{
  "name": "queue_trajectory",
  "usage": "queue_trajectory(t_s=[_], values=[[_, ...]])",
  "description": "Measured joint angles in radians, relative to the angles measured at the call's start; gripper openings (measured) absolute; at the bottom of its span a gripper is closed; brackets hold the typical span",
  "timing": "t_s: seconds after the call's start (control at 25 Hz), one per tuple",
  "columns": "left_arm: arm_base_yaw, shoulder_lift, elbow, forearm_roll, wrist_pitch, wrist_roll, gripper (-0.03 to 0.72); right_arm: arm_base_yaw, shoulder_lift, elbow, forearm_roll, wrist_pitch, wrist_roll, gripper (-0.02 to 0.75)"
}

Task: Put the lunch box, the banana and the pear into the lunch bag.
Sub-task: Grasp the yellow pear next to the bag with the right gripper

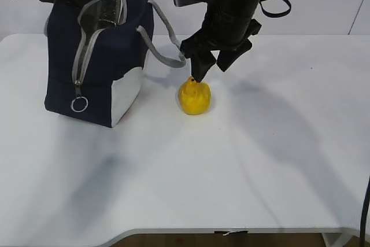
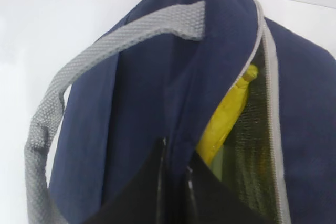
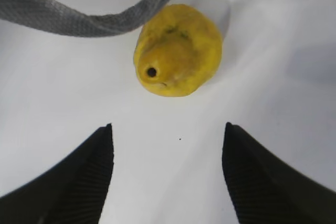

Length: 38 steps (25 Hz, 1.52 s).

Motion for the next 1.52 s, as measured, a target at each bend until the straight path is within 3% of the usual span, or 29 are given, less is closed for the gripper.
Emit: queue_trajectory(t_s=[0.64,1.52], values=[[0.000,0.002,0.000,0.000,0.000,0.000,0.002,0.085,0.058,0.003,-0.178,-0.002,-0.037,0.525],[0.000,0.002,0.000,-0.002,0.000,0.000,0.002,0.085,0.110,0.003,-0.156,-0.109,-0.056,0.525]])
